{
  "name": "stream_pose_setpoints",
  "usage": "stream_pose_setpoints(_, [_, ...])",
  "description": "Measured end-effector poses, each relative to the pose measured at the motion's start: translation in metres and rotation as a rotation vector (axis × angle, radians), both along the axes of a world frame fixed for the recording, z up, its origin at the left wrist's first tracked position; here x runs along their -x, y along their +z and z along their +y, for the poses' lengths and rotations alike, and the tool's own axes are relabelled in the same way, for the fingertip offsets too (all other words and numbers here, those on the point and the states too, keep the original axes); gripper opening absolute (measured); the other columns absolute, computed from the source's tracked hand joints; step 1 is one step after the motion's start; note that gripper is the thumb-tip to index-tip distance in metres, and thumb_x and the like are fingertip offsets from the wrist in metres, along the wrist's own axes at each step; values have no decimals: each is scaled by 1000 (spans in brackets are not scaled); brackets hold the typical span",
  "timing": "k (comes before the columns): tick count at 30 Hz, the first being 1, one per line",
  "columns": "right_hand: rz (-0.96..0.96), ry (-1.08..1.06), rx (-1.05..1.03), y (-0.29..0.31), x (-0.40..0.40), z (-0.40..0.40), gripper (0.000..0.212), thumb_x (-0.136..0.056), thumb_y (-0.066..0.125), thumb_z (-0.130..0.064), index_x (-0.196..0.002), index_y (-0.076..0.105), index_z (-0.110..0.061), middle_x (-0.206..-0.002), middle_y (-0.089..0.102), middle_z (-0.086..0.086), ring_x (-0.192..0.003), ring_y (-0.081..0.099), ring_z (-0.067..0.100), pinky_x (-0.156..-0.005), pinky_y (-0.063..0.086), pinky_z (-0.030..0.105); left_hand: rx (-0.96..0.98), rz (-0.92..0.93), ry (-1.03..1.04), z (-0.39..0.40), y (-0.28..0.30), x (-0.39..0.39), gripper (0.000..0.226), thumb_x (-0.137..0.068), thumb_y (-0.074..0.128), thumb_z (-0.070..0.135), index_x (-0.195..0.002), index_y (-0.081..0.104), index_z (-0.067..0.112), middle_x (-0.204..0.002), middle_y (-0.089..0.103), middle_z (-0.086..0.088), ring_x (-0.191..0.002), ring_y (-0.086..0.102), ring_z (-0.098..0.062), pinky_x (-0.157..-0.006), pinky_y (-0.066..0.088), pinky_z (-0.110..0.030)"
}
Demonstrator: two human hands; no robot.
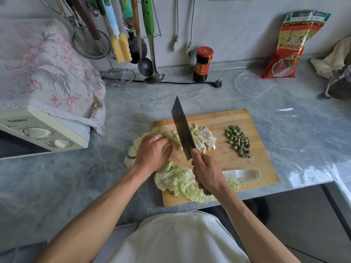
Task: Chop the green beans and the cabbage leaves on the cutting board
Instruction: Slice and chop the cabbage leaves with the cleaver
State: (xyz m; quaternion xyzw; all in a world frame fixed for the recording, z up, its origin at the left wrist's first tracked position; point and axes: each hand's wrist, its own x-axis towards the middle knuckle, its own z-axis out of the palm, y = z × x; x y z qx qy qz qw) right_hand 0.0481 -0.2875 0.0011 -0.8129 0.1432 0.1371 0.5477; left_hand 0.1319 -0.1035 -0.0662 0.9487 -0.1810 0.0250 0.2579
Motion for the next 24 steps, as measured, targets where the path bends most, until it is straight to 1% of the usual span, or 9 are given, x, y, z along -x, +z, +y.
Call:
stream_pose_setpoints(3, [5, -24, 21, 1, 0, -5, 54, -102, 38, -54, -76, 50, -7, -60, 48, 8, -48, 44, 21, -43, 38, 30, -65, 73, -47, -15, 13, -17, 21, -85, 65, 19, -103, 76, 16, -103, 73, -4, -96, 69, -27, -85, 55, -42])
stream_pose_setpoints(5, [6, -54, 22, 3, 0, -11, 52, -102, 39, -53, -76, 49, -9, -60, 48, 7, -48, 44, 20, -40, 35, 27, -202, 142, -139, -26, 17, -28, 37, -84, 68, 10, -120, 71, 19, -120, 69, -8, -110, 66, -28, -92, 55, -41])
stream_pose_setpoints(8, [-18, -106, 40, 4, -2, -26, 52, -103, 40, -50, -76, 50, -7, -60, 49, 8, -47, 43, 20, -40, 35, 29, -417, 204, -221, -40, 17, -46, 62, -86, 66, 5, -143, 51, 26, -148, 48, -9, -130, 53, -26, -105, 47, -37])
stream_pose_setpoints(10, [-32, -145, 107, 1, -2, -37, 56, -103, 39, -49, -75, 49, -2, -59, 49, 10, -45, 43, 24, -41, 35, 28, -445, 259, -274, -45, 17, -53, 72, -87, 67, 2, -148, 43, 31, -151, 43, -8, -133, 50, -26, -104, 47, -36])
stream_pose_setpoints(13, [-65, -180, 259, -4, -3, -54, 56, -104, 39, -47, -67, 43, -6, -56, 49, 9, -49, 50, 35, -48, 39, 33, -357, 296, -335, -53, 17, -55, 77, -85, 60, -8, -147, 43, 35, -142, 50, -5, -123, 56, -28, -94, 53, -40])
stream_pose_setpoints(17, [-68, -161, 382, -3, -3, -70, 53, -105, 40, -42, -64, 40, -9, -55, 44, 7, -50, 40, 21, -49, 32, 34, -118, 307, -284, -66, 9, -50, 59, -84, 55, -11, -136, 58, 16, -135, 54, -7, -120, 56, -30, -97, 50, -43])
stream_pose_setpoints(20, [-42, -128, 412, -5, -2, -75, 51, -105, 41, -39, -62, 36, -11, -55, 41, 6, -49, 36, 19, -48, 29, 33, 50, 270, -127, -71, 4, -42, 51, -84, 59, -11, -130, 62, 10, -133, 57, -8, -122, 55, -25, -102, 46, -30])
stream_pose_setpoints(22, [-21, -111, 436, -8, -1, -75, 52, -105, 42, -40, -61, 34, -13, -54, 40, 4, -47, 35, 18, -49, 28, 35, 133, 287, 29, -71, 9, -37, 50, -83, 60, -9, -128, 63, 12, -131, 56, -7, -121, 54, -22, -96, 43, -21])
stream_pose_setpoints(24, [3, -104, 458, -13, 1, -75, 51, -104, 42, -44, -62, 36, -15, -55, 43, 2, -48, 38, 17, -48, 27, 32, 157, 398, 169, -75, 18, -33, 57, -81, 61, -7, -134, 58, 15, -135, 53, -8, -115, 56, -21, -84, 48, -19])
